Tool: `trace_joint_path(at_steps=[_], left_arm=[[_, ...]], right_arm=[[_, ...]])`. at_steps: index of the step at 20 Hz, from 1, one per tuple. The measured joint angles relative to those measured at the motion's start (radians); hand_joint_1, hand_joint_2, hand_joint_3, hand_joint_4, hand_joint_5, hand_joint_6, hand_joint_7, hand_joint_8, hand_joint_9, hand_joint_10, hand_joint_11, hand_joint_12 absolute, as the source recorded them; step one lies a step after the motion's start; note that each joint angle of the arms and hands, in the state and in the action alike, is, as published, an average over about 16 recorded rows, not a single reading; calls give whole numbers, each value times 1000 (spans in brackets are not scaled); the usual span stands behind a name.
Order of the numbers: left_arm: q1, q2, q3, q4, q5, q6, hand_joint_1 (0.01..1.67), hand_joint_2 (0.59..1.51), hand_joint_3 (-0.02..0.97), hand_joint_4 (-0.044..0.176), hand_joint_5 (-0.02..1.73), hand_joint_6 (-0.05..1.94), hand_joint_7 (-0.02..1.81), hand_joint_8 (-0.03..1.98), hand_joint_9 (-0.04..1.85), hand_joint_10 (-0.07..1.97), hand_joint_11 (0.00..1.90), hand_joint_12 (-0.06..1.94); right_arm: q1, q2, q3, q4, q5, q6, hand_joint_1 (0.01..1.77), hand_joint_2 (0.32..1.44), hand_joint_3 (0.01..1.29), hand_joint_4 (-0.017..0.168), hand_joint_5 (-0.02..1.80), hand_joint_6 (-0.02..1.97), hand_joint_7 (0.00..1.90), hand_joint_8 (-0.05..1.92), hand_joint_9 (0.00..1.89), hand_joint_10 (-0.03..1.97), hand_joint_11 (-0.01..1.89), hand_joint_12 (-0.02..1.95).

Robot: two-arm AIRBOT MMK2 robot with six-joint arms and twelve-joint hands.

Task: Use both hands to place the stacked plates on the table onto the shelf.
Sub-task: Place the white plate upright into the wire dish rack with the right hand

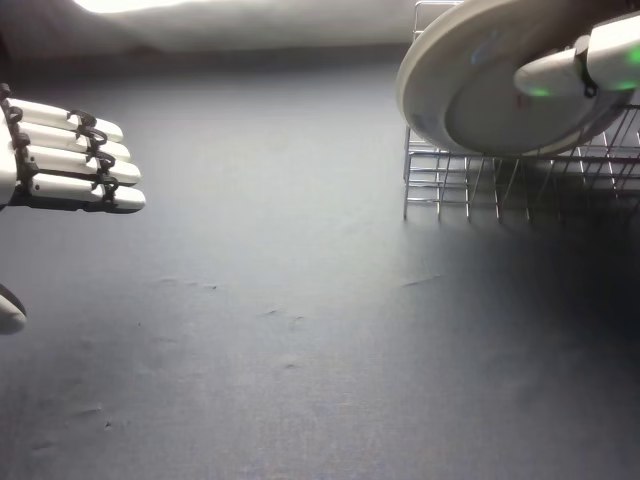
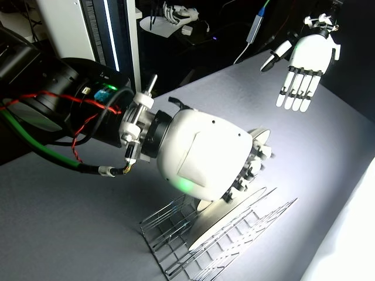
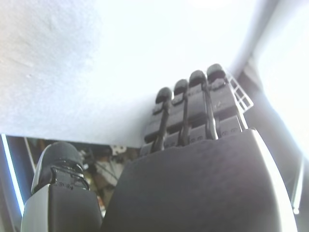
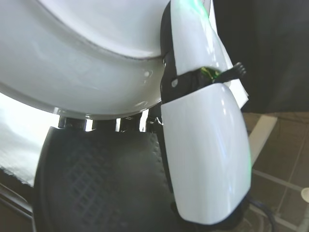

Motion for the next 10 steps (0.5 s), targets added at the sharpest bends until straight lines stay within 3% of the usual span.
trace_joint_path(at_steps=[10], left_arm=[[-8, -11, 16, 23, 3, -1, 14, 1060, 6, -1, 22, 9, 19, -1, 19, 8, 15, 0]], right_arm=[[-70, 11, 6, -65, 33, -6, 1447, 1012, 12, -8, 821, 1139, 949, 843, 936, 1138, 892, 1473]])
